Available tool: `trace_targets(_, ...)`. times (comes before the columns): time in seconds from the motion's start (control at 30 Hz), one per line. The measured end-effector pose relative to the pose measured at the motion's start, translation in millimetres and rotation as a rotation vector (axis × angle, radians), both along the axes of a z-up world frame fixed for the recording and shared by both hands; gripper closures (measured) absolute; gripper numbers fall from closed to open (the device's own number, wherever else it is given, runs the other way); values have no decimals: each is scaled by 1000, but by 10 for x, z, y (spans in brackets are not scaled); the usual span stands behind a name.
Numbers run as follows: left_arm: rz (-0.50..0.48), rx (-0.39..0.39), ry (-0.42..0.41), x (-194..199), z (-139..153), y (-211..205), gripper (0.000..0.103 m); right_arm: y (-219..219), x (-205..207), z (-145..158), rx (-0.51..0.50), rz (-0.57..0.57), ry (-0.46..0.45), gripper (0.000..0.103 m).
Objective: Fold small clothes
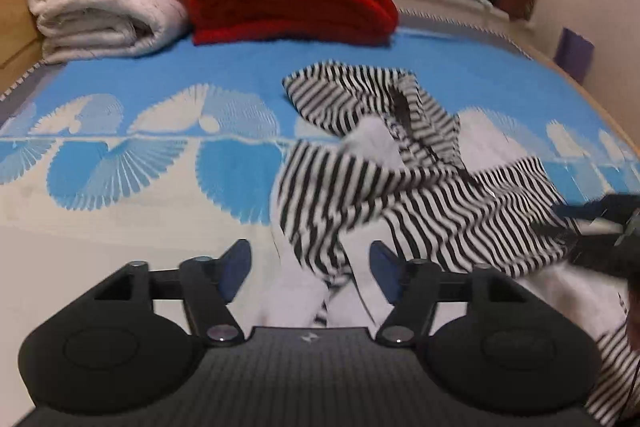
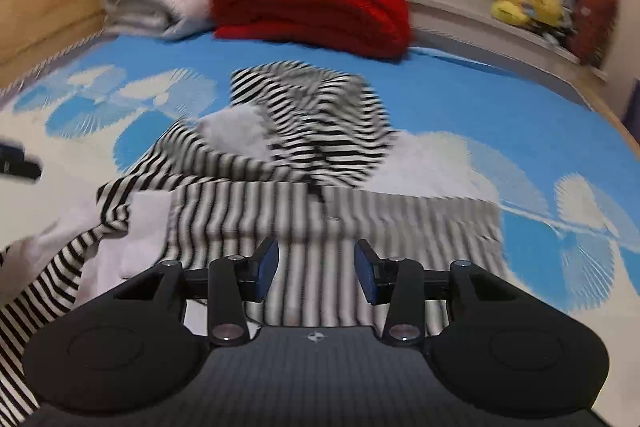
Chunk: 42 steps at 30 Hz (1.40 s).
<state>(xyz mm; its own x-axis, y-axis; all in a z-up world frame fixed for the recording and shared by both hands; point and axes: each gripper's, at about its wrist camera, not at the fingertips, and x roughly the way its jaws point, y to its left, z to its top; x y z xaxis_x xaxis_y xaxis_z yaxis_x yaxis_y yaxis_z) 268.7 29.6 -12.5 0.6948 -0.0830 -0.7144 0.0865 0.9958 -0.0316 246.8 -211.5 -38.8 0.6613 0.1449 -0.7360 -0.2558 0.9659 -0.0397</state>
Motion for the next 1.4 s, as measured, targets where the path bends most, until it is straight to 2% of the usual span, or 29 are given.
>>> trace_targets(0.1, 2, 12, 3, 71, 21, -14, 27, 336, 76, -170, -62, 133, 24, 59)
trace_targets(0.2, 11, -5, 38, 129, -6, 13, 27, 695, 51, -420, -200, 289, 29, 57)
trace_targets(0.27, 24, -6, 56, 145, -35, 47, 27, 880, 24, -565, -270, 379, 35, 52)
trace_targets(0.33, 27, -7, 66, 160, -50, 80, 27, 1042, -17, -687, -333, 460, 33, 51)
trace_targets(0.5, 35, -4, 76, 169, -65, 166, 27, 1228, -45, -822, -418, 526, 10, 52)
trace_targets(0.53, 40, -5, 79, 175, -67, 182, 27, 1236, -33, -815, -418, 522, 7, 54)
trace_targets(0.57, 45, -6, 81, 184, -68, 194, 27, 1232, -6, -795, -402, 515, 15, 63)
trace_targets(0.6, 53, -6, 82, 194, -67, 202, 27, 1215, 14, -774, -376, 510, 25, 76)
trace_targets(0.63, 59, -6, 82, 203, -67, 205, 27, 1192, 40, -742, -349, 502, 40, 98)
trace_targets(0.73, 75, -10, 81, 233, -53, 181, 27, 1031, 91, -543, -266, 454, -1, 98)
trace_targets(0.83, 72, -18, 75, 278, -24, 122, 27, 590, 216, -209, -125, 284, -48, 99)
trace_targets(0.97, 50, -35, 73, 368, -2, -5, 32, -469, 280, 206, 58, -77, -116, 99)
trace_targets(1.03, 24, -53, 85, 410, -13, -91, 53, -1113, 235, 300, 110, -283, -139, 99)
trace_targets(1.07, 7, -59, 93, 427, -22, -144, 60, -1436, 188, 319, 114, -385, -149, 99)
trace_targets(1.1, -21, -66, 100, 439, -37, -210, 73, -1772, 126, 328, 98, -494, -162, 99)
trace_targets(1.13, -46, -69, 104, 448, -49, -273, 81, -2068, 58, 329, 72, -592, -172, 99)
trace_targets(1.2, -105, -59, 108, 449, -83, -448, 83, -2691, -124, 312, 24, -802, -197, 99)
trace_targets(1.3, -195, -43, 116, 439, -169, -736, 83, -3397, -412, 187, -82, -1045, -222, 99)
trace_targets(1.33, -224, -40, 122, 439, -210, -838, 83, -3569, -496, 134, -93, -1097, -219, 98)
trace_targets(1.4, -281, -41, 133, 446, -302, -1023, 83, -3846, -628, 25, -44, -1154, -179, 94)
